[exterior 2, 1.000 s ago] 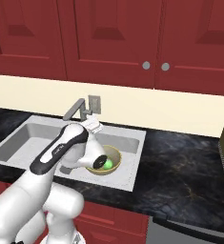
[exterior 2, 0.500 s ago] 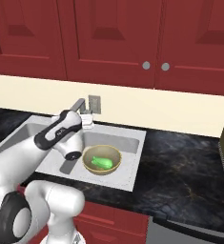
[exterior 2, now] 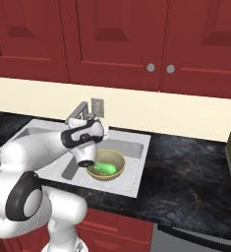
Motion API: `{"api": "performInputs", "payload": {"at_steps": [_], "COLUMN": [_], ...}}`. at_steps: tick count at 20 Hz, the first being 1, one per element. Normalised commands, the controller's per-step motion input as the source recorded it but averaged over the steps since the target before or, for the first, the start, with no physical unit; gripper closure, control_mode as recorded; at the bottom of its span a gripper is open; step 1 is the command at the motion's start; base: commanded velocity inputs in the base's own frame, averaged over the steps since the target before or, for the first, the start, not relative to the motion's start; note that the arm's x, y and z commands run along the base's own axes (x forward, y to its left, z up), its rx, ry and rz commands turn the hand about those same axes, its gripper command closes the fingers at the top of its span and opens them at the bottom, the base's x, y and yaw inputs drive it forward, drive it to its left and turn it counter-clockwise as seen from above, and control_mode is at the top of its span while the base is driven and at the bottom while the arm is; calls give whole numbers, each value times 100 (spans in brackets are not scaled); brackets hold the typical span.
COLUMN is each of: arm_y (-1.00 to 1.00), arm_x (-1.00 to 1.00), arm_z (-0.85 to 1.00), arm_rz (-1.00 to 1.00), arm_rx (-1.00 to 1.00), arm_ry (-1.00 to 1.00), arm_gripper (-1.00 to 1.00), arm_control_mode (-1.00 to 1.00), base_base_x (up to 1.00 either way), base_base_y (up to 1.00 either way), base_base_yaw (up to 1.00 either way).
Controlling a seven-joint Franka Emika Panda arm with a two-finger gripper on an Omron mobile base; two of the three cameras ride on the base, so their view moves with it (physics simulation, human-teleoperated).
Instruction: Pick the corn from the cabinet and place it in the bowl. Then pick the bowl and place it in the sink. Then turn on the sink facuet.
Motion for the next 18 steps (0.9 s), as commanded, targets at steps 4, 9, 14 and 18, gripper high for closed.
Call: {"api": "performInputs", "payload": {"at_steps": [4, 9, 14, 18], "arm_y": [0, 0, 0, 0], "arm_x": [37, 13, 4, 35], "arm_z": [-10, -22, -17, 0], "arm_rz": [0, 14, 23, 9], "arm_rx": [0, -2, -4, -1], "arm_ry": [1, 0, -2, -1], "arm_gripper": [-100, -100, -100, -100], "arm_control_mode": [-100, -100, -100, -100], "base_base_x": [0, 0, 0, 0], "base_base_y": [0, 0, 0, 0], "base_base_yaw": [0, 0, 0, 0]}}
